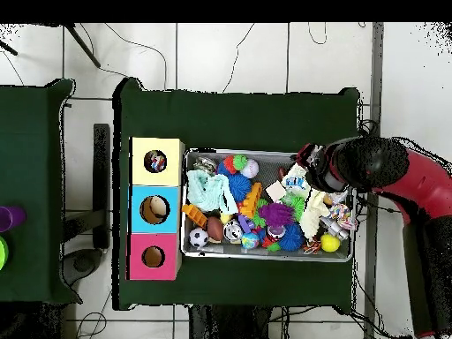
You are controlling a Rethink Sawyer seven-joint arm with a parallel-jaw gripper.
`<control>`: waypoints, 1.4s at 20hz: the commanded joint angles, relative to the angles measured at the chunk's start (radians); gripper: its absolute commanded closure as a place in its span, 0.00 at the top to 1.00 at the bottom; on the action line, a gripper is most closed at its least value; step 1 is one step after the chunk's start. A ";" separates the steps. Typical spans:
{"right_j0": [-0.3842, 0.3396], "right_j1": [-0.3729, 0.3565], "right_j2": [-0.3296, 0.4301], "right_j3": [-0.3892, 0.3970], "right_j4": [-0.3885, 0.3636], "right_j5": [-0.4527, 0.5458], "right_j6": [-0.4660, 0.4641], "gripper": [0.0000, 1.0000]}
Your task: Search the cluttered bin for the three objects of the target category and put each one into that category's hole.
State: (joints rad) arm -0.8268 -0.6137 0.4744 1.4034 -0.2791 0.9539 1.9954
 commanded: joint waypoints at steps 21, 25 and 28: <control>-0.129 -0.001 0.108 0.211 -0.079 -0.110 -0.240 1.00; -0.120 0.000 0.112 0.228 -0.122 -0.147 -0.246 1.00; -0.127 0.004 0.116 0.261 -0.134 -0.196 -0.208 1.00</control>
State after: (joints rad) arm -0.9476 -0.6197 0.5314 1.4785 -0.3407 0.8528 1.9954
